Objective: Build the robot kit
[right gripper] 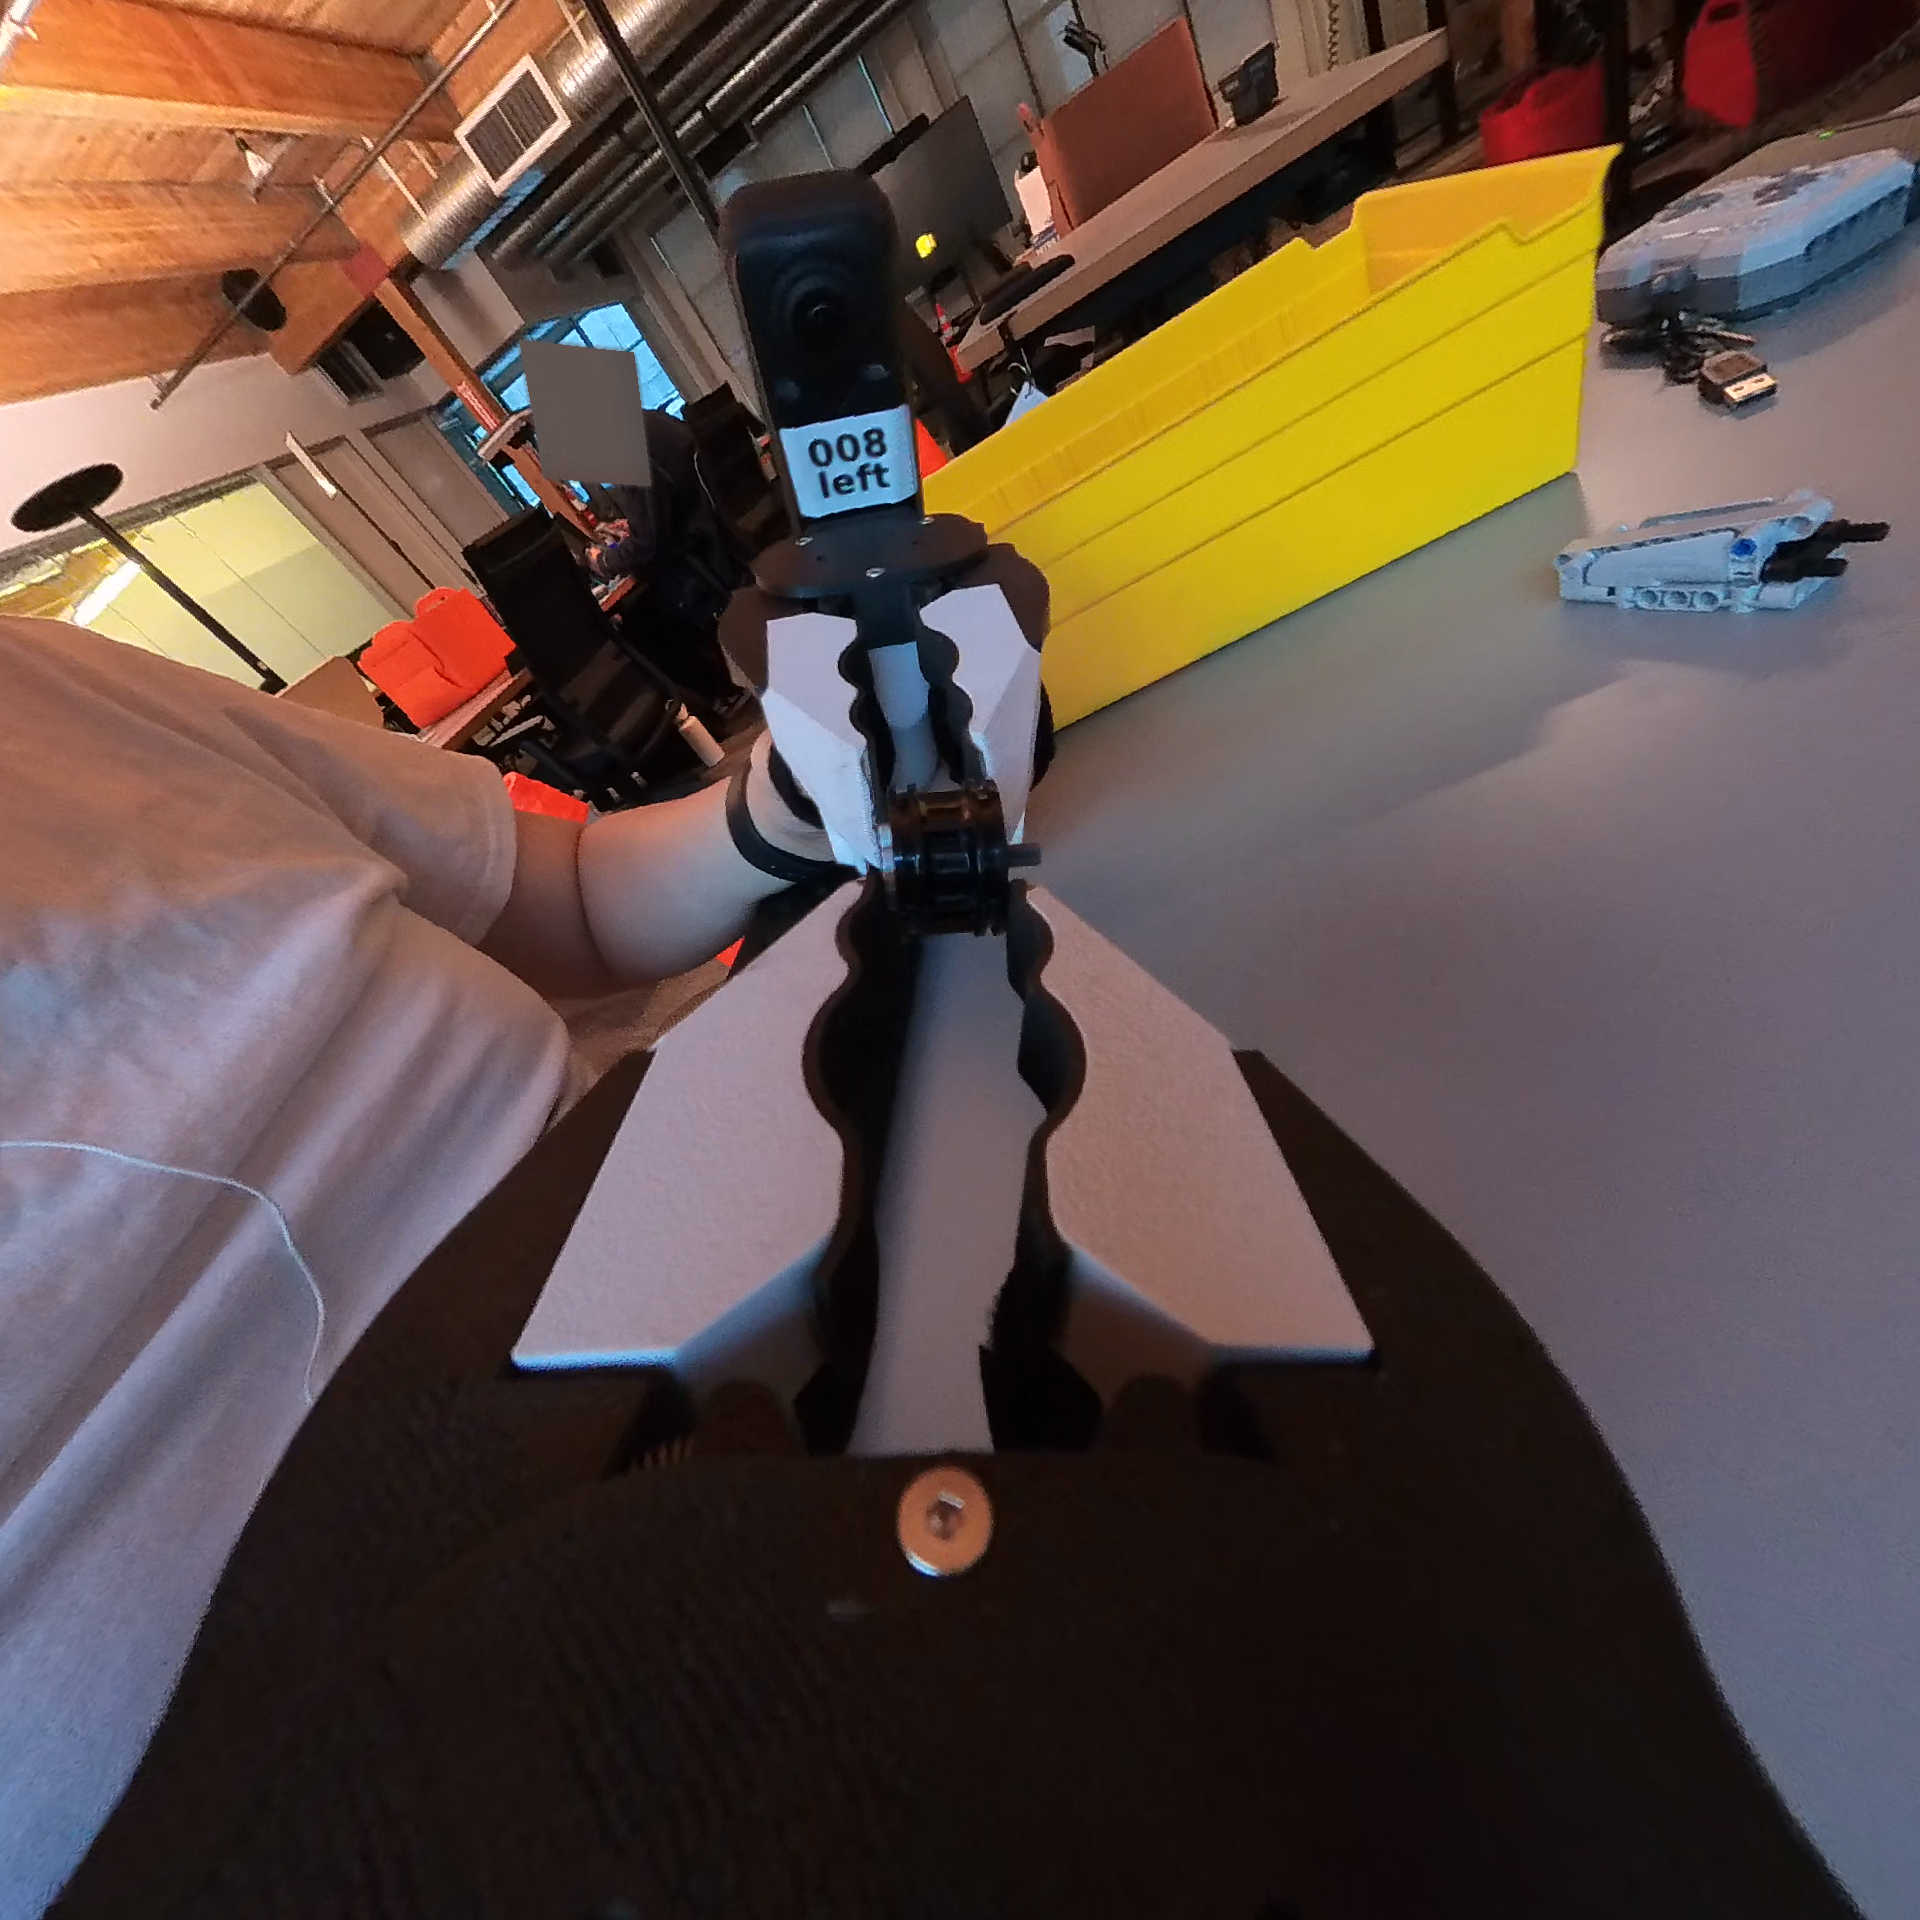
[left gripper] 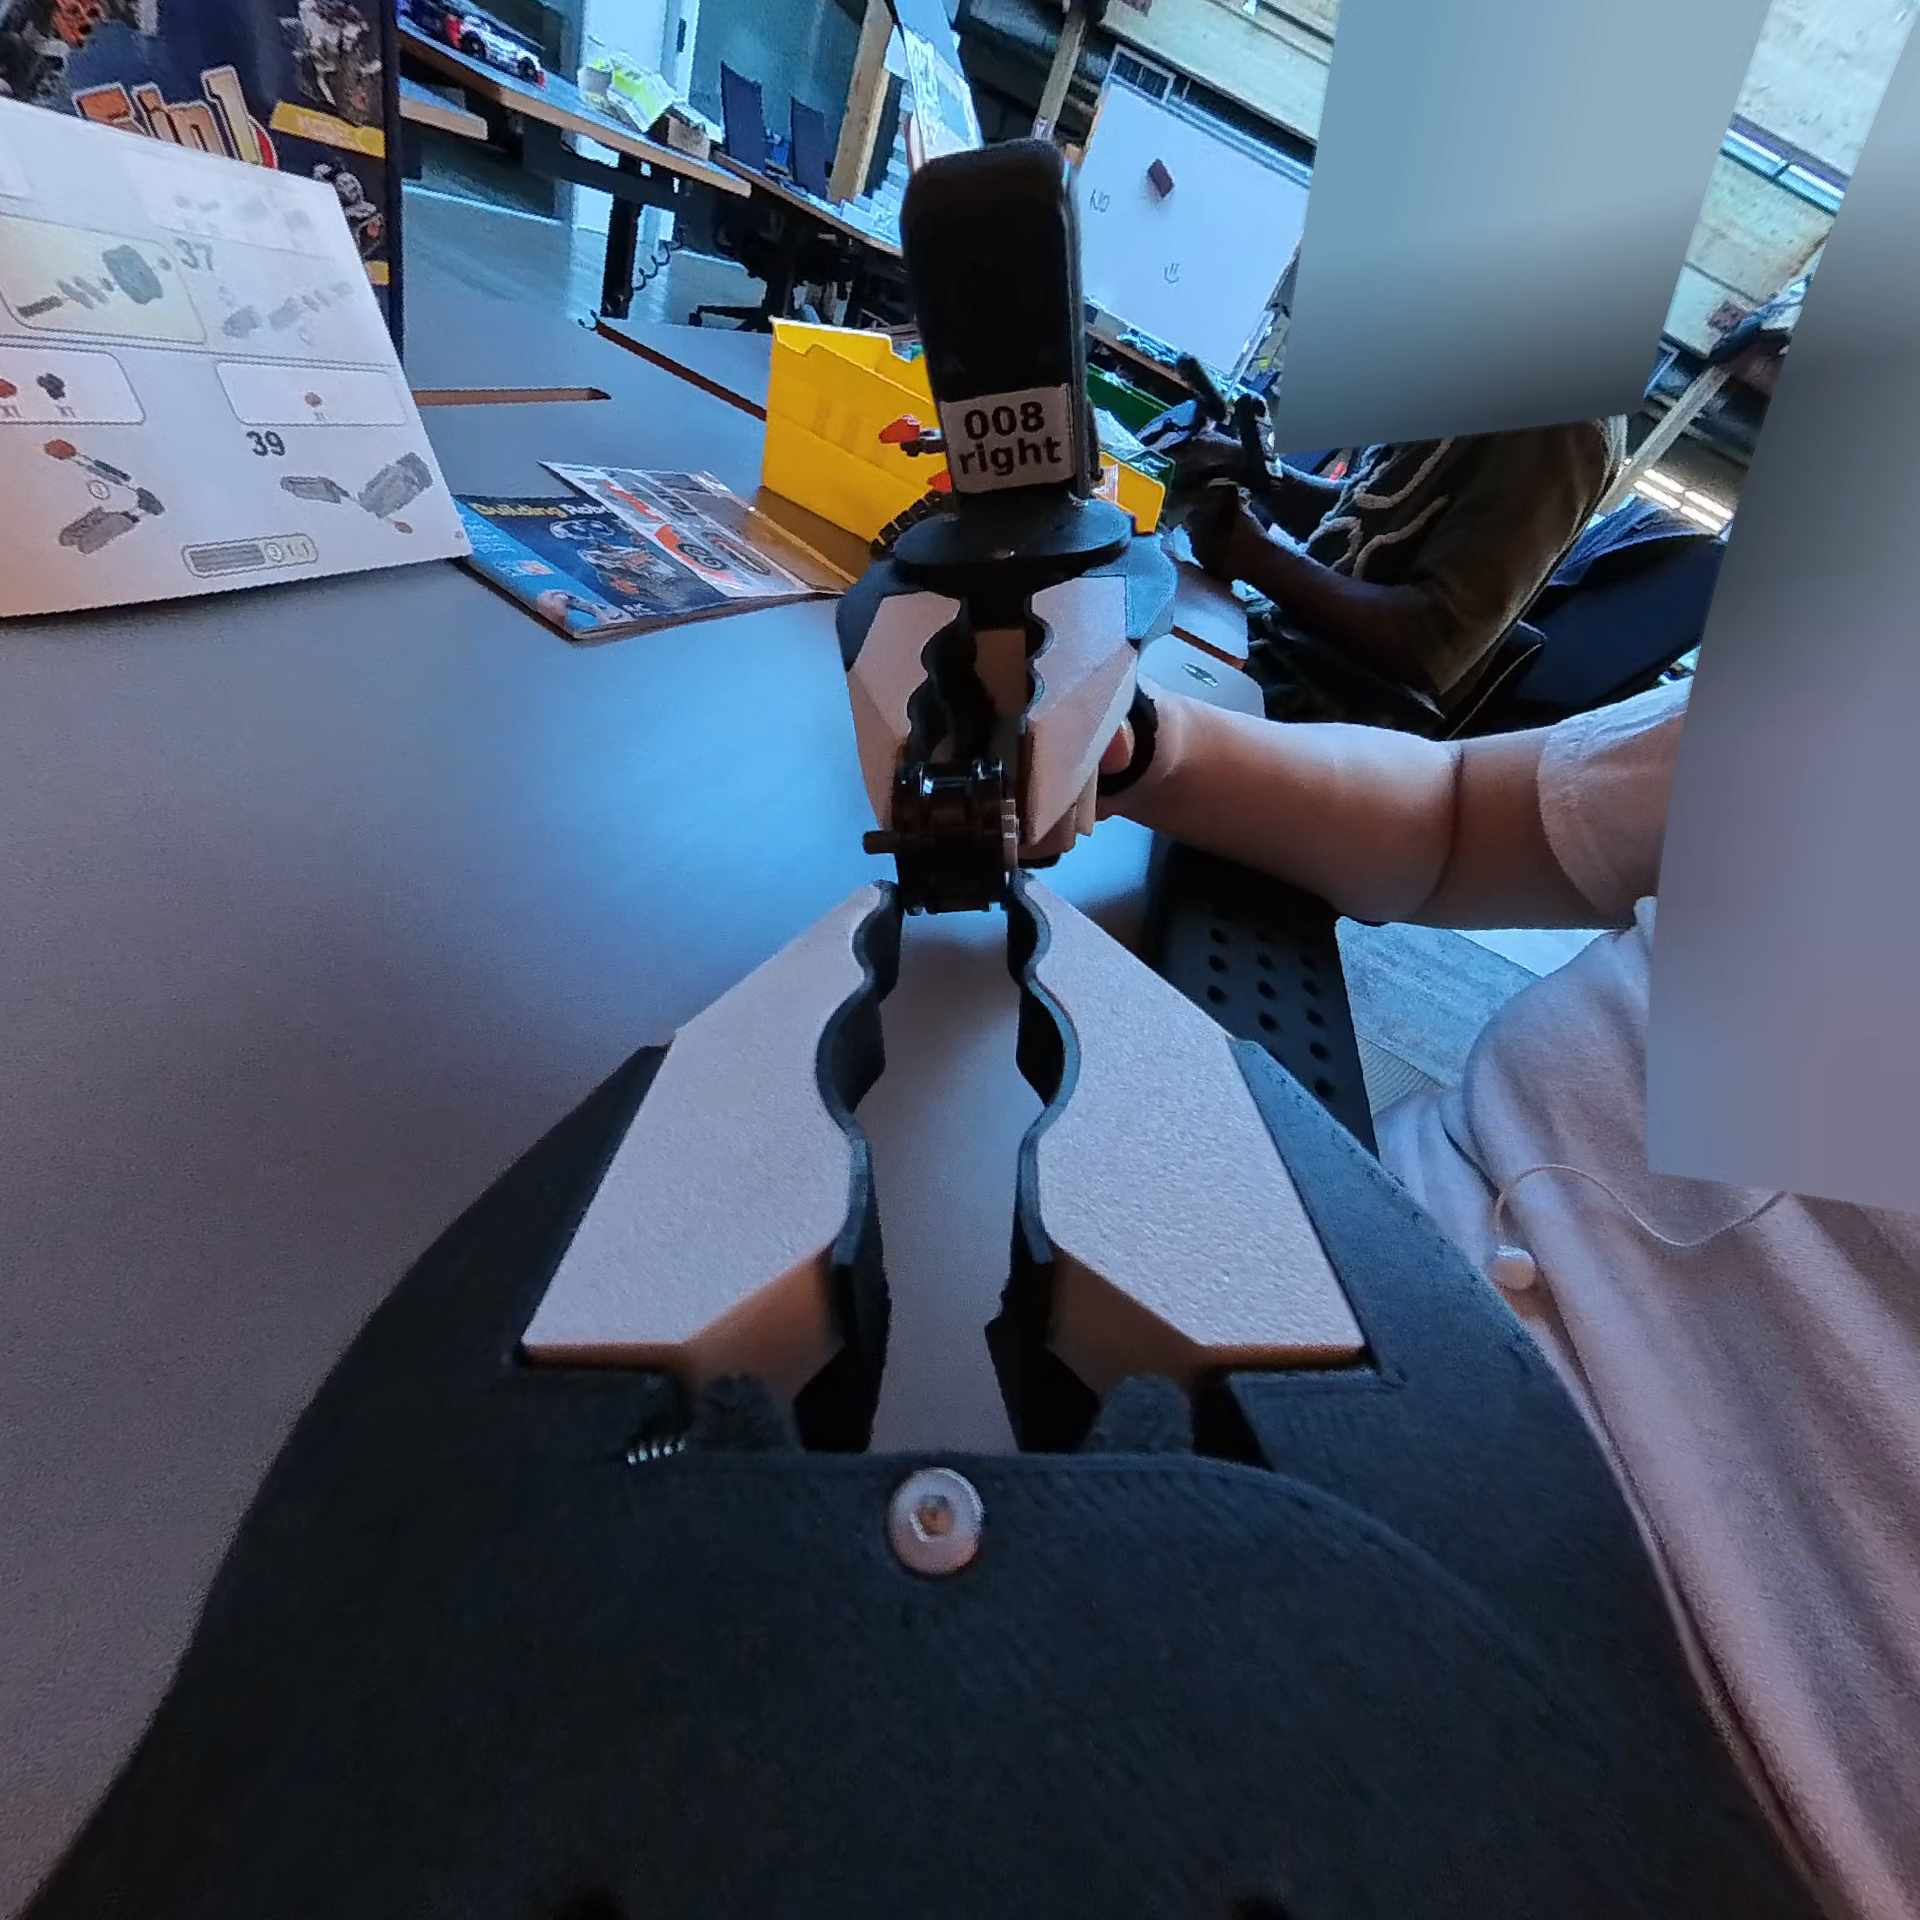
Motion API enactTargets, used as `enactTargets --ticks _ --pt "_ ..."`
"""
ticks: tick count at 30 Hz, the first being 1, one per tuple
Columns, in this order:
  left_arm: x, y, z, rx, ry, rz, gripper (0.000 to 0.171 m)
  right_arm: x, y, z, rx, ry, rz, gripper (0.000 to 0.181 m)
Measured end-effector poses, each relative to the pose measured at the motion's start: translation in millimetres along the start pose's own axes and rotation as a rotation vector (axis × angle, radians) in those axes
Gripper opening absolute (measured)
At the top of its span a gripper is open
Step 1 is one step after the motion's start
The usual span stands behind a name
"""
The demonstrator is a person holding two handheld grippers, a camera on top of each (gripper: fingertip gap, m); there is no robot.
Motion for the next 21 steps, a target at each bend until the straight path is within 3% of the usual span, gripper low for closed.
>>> enactTargets --ticks 9,21 --pt "-1 4 -1 -0.031 -0.007 0.017 0.018 6 -6 1 -0.045 0.005 -0.132 0.022" --pt "-1 9 -2 0.003 0.002 0.156 0.023 8 -11 1 -0.100 -0.032 -0.287 0.022"
Point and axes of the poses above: each gripper's, where its closed fingertips meet, z out along the fingers, x out of its top, y = z × x across the jaws, the point moved 2 cm from there along -z, back along the fingers, and after that the axes turned 14 degrees about -z, right-handed, at the moved point
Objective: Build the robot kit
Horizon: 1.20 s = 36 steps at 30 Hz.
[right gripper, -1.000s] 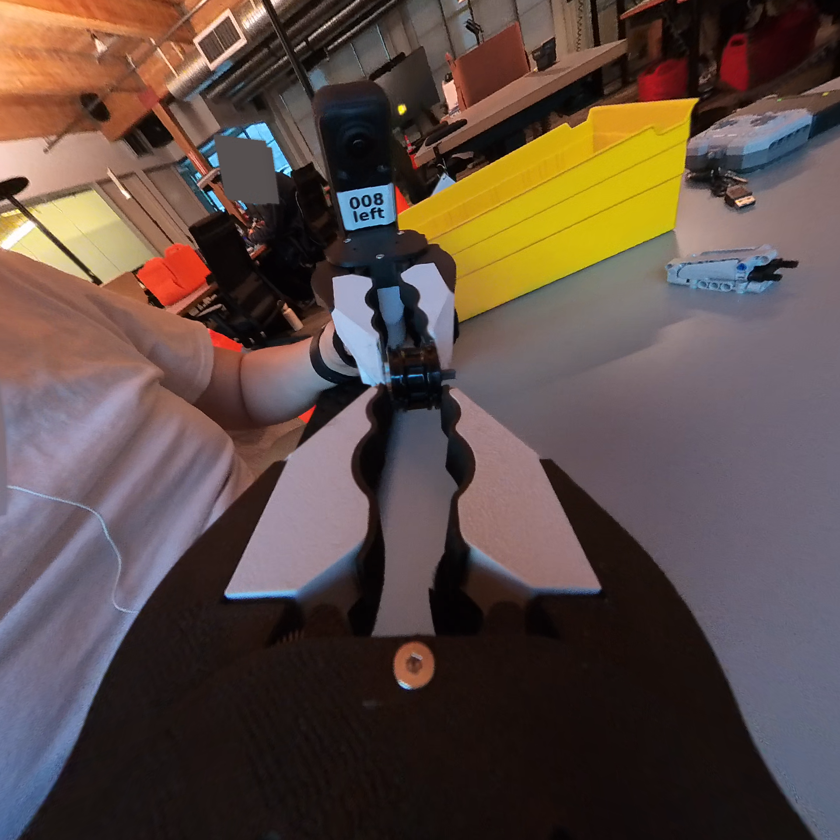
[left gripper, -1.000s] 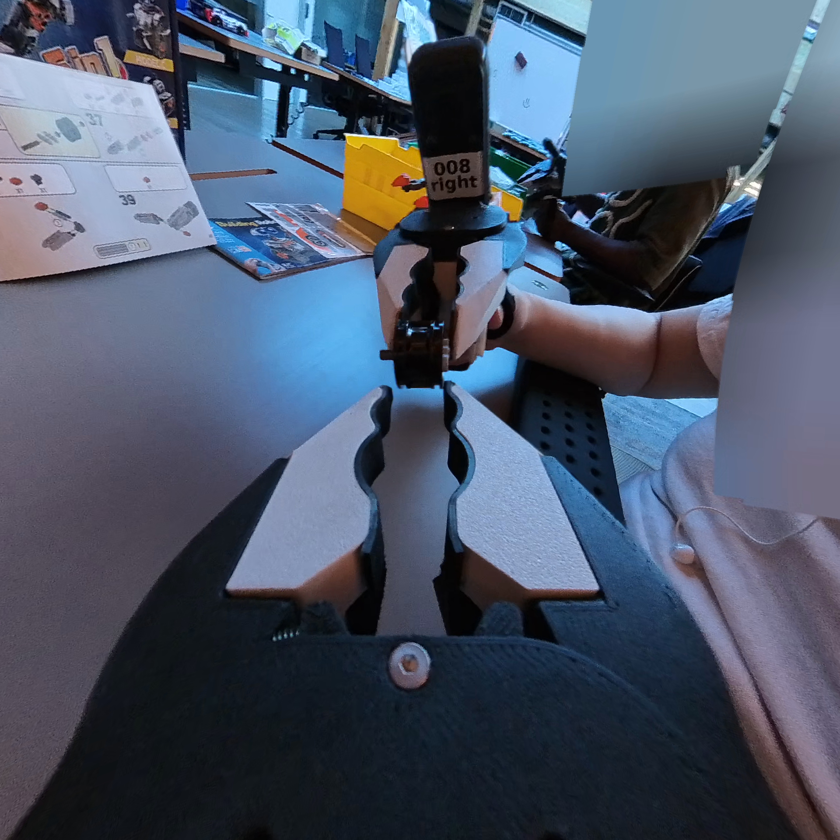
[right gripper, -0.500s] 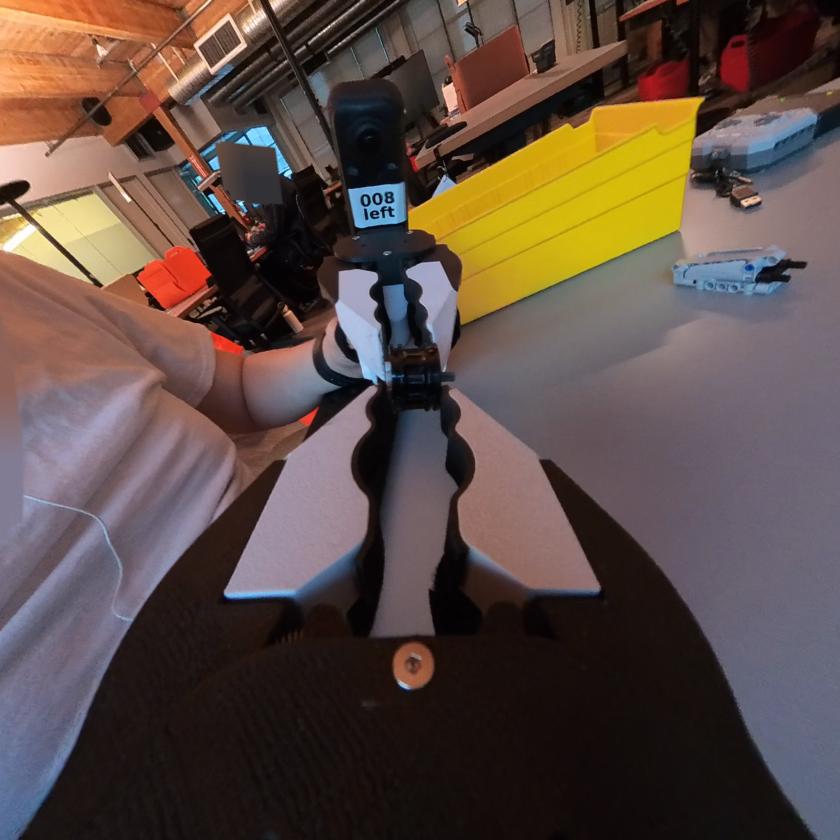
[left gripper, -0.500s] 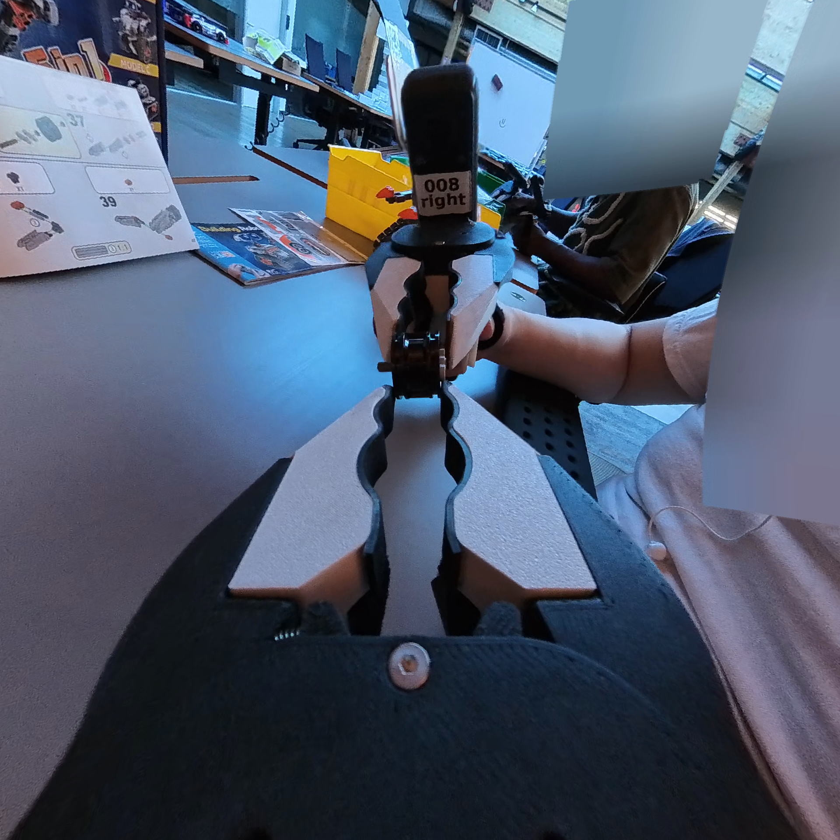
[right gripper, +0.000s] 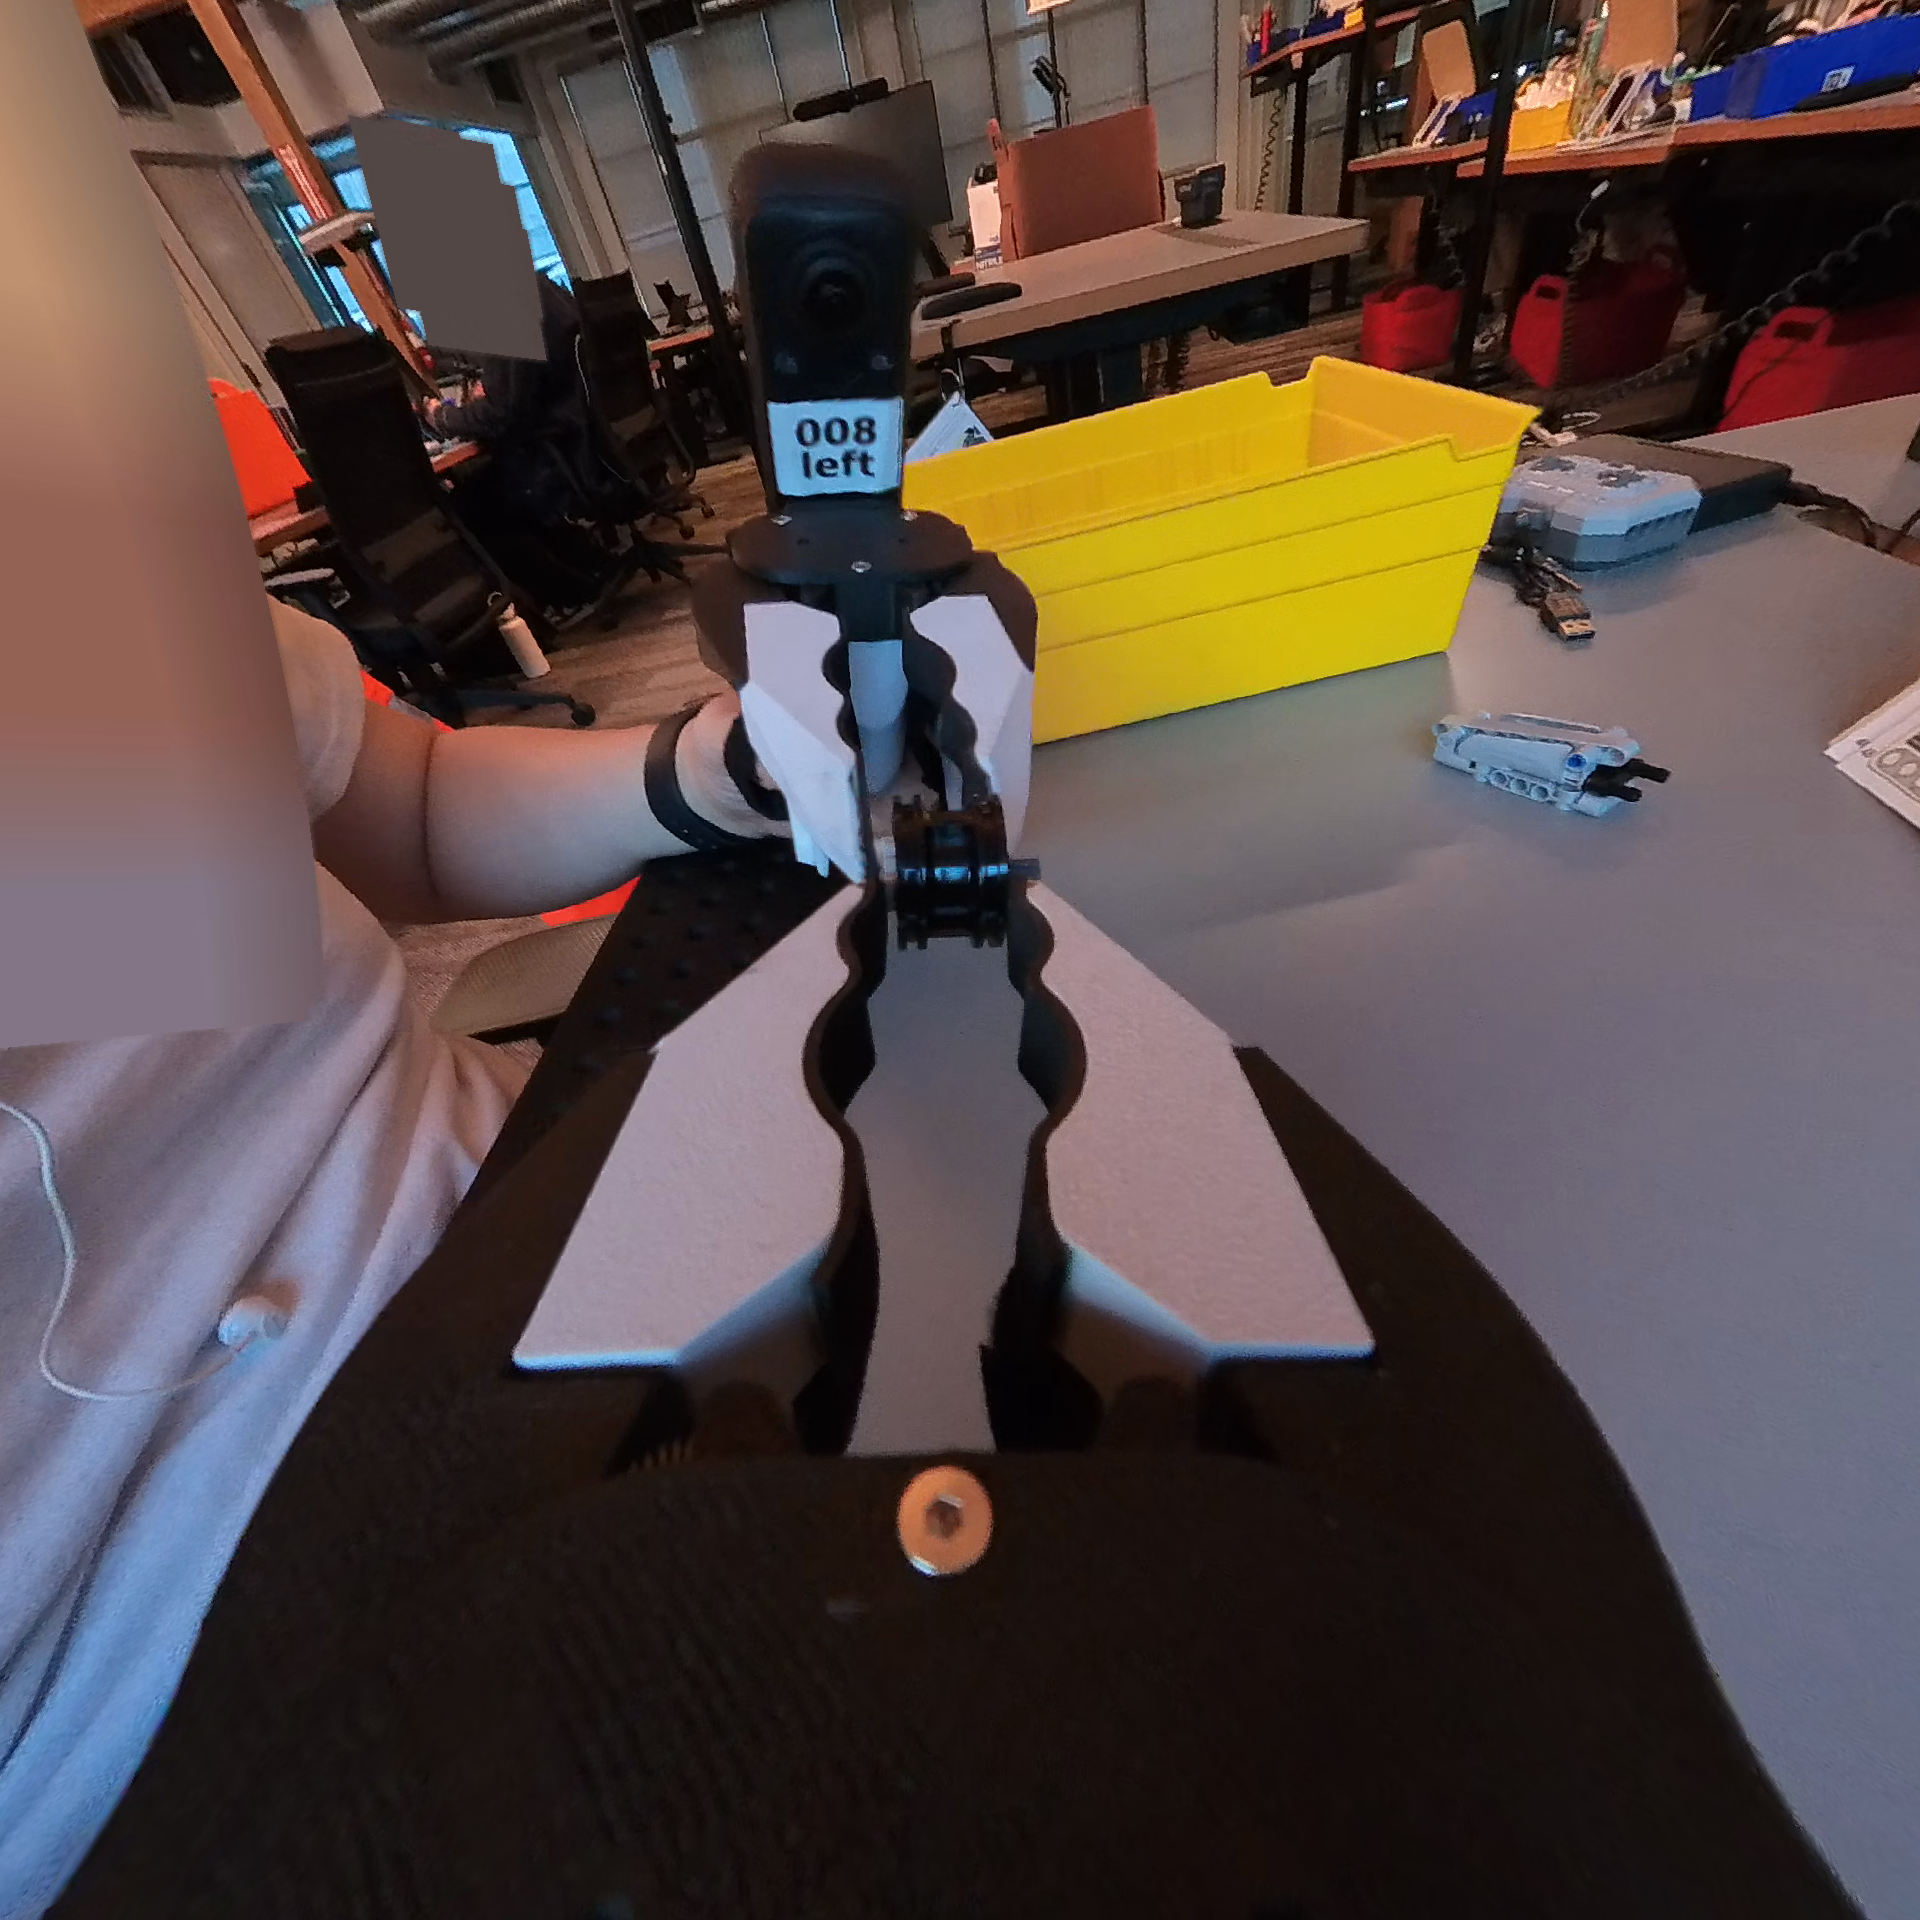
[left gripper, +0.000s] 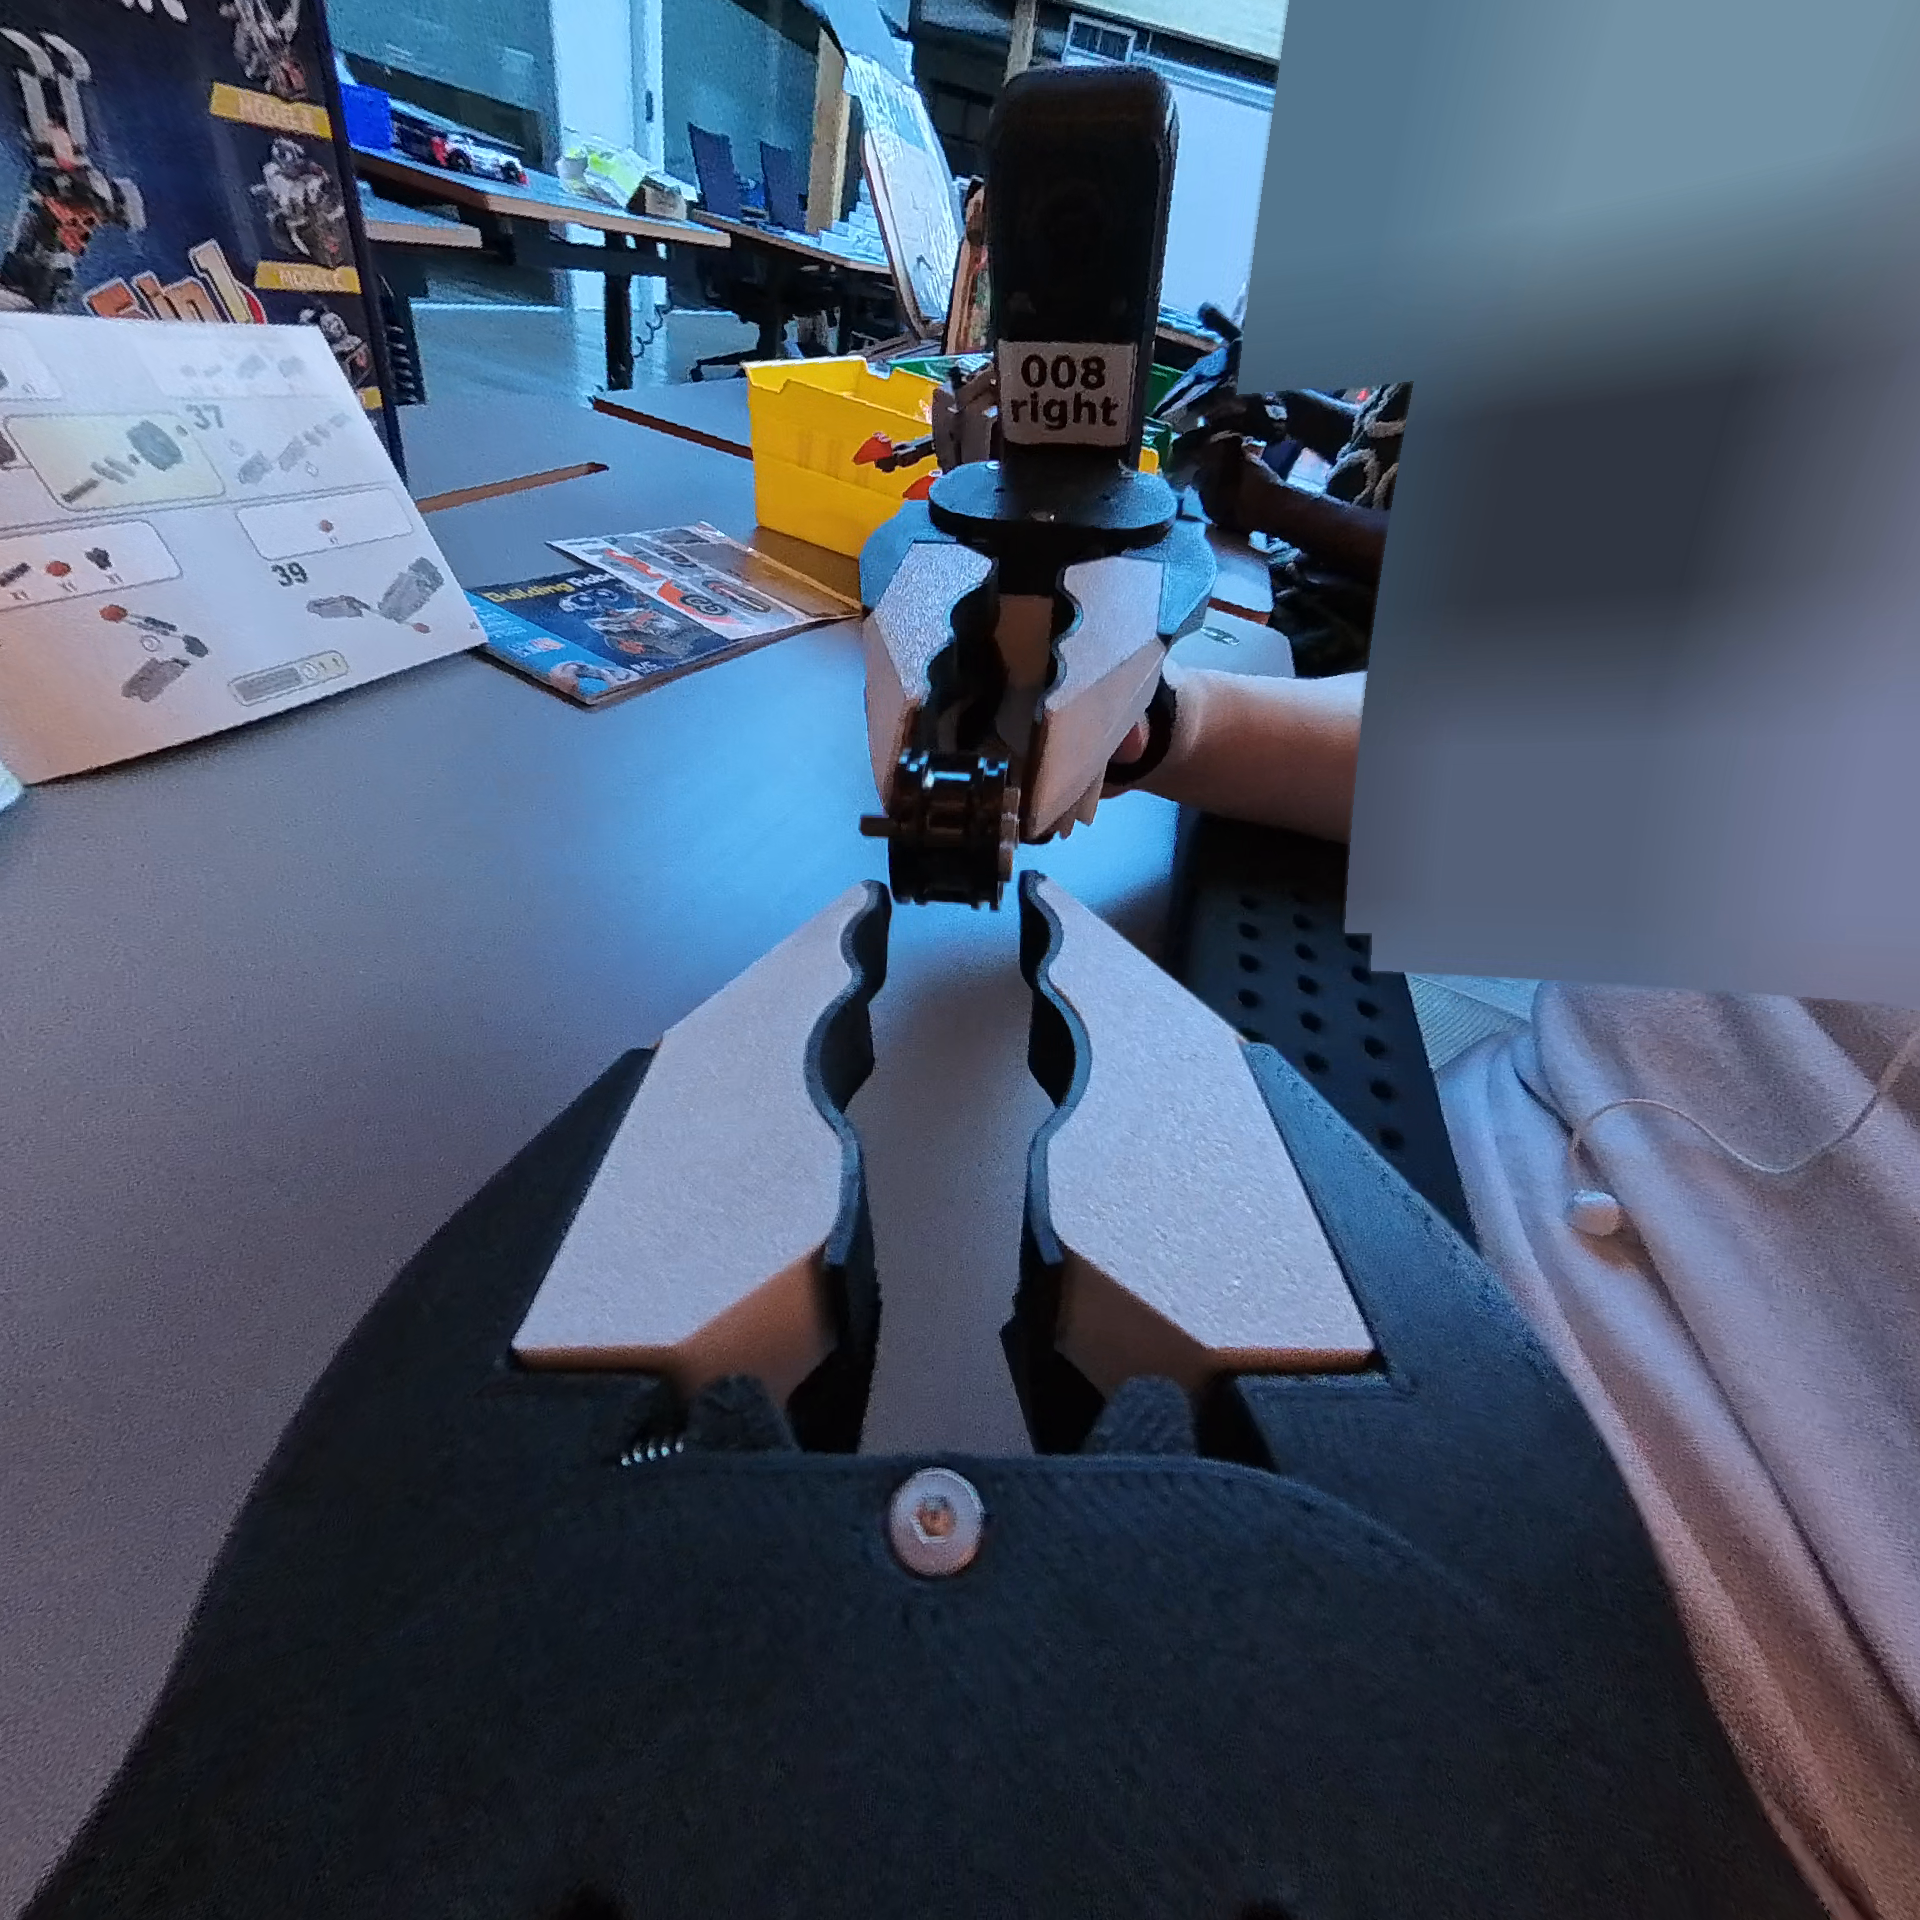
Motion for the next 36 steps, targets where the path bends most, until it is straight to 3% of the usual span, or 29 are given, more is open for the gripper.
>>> enactTargets --ticks 7,13,17,21,25,36 --pt "1 0 -1 0.028 0.002 0.030 0.021 -2 -2 2 0.004 -0.012 -0.015 0.022" --pt "-2 -13 -1 -0.008 -0.013 -0.194 0.020 -11 5 4 -0.037 -0.051 -0.028 0.032" --pt "-11 -30 0 -0.018 -0.044 -0.412 0.020 -12 12 1 -0.150 -0.100 -0.212 0.036" --pt "-17 -37 0 -0.063 -0.056 -0.593 0.020 -12 2 4 -0.214 -0.199 -0.573 0.043" --pt "-20 -40 -1 -0.103 -0.060 -0.700 0.021 -23 -2 12 -0.268 -0.344 -0.846 0.037" --pt "-24 -40 2 -0.117 -0.074 -0.739 0.020 -31 3 18 -0.289 -0.429 -0.867 0.013"
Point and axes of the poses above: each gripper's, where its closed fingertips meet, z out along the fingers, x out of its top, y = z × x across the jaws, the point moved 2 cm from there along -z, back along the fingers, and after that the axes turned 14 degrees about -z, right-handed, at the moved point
